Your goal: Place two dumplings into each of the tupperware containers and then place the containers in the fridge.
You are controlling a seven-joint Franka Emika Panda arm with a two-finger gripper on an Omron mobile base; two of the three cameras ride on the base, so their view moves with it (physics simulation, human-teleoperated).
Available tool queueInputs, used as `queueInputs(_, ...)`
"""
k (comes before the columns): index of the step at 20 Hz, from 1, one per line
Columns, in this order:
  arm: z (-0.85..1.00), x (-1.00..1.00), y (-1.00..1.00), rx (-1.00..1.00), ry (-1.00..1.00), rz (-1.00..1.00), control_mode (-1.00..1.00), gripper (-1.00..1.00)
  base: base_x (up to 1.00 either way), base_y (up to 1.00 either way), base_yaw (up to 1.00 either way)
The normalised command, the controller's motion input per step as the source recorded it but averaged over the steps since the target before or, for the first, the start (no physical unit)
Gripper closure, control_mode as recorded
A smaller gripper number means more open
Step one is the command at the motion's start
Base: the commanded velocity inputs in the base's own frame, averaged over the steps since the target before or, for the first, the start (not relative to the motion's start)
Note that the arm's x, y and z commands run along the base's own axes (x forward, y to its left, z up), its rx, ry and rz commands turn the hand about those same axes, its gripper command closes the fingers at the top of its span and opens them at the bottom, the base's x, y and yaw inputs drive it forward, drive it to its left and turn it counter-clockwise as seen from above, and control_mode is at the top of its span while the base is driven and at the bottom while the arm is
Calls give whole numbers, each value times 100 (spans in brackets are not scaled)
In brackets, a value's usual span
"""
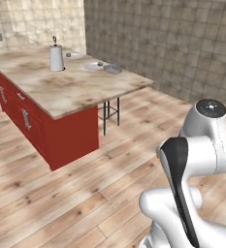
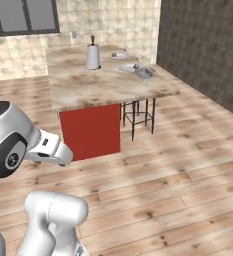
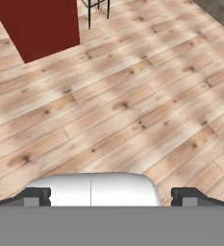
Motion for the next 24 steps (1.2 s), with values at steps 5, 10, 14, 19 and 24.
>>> queueInputs(5, 0, 0, 0, 0, 0, 0, 100, -100, 100, -100, -1)
queueInputs(10, 0, 0, 0, 0, 0, 0, 100, -100, 100, -100, 3)
queueInputs(14, 0, 0, 0, 0, 0, 0, 100, -100, 100, -100, 7)
queueInputs(19, 0, 0, 0, 0, 0, 0, 100, -100, 100, -100, 12)
queueInputs(24, 0, 0, 0, 0, 0, 0, 100, -100, 100, -100, 21)
